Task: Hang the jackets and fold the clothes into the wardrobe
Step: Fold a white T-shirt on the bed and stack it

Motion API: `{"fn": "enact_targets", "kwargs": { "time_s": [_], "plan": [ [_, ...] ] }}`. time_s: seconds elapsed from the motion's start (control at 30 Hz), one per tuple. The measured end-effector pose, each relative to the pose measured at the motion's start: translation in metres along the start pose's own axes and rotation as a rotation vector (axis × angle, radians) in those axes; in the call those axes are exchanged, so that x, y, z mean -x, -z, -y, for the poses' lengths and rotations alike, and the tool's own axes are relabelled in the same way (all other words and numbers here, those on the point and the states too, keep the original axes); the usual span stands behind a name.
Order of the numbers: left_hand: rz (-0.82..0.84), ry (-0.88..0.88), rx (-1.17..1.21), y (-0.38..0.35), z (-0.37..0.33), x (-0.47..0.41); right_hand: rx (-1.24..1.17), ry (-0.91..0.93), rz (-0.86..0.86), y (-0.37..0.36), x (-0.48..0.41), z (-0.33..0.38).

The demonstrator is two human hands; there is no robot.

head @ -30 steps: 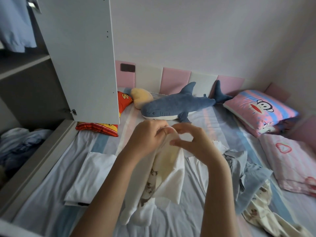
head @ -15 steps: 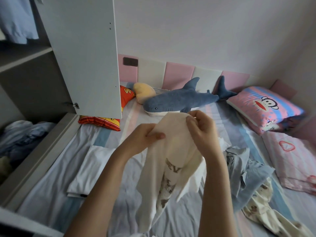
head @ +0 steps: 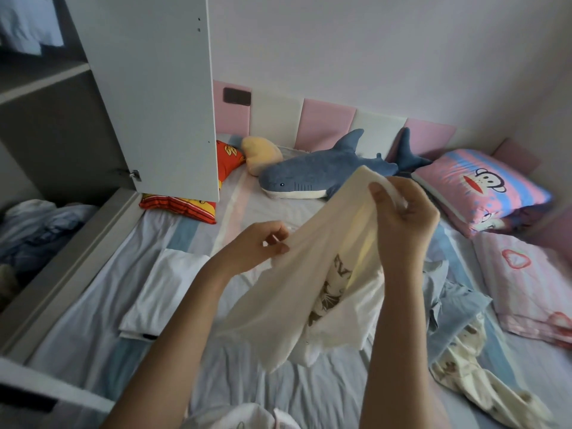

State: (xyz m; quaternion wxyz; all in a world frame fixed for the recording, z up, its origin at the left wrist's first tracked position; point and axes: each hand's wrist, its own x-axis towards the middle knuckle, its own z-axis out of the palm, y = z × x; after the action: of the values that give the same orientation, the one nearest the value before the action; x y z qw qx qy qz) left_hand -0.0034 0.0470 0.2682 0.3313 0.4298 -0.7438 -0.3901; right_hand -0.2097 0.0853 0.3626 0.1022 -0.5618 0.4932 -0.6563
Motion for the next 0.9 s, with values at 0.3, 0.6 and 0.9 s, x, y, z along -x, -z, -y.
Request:
{"fn": "enact_targets", "kwargs": {
  "time_s": [0.3,0.6,0.9],
  "plan": [
    [-0.04,0.118,-0.081,-0.018,0.04,0.002,0.036,-0.01,0.002,0.011,0.001,-0.013],
    [-0.539,0.08,0.092,-0.016,0.036,0.0,0.037,0.066,-0.002,0.016,0.0,-0.01],
    [-0.652,0.174,-0.277,-0.008,0.048,0.01,0.046,-0.003,-0.068,0.025,-0.01,-0.026]
  ]
}}
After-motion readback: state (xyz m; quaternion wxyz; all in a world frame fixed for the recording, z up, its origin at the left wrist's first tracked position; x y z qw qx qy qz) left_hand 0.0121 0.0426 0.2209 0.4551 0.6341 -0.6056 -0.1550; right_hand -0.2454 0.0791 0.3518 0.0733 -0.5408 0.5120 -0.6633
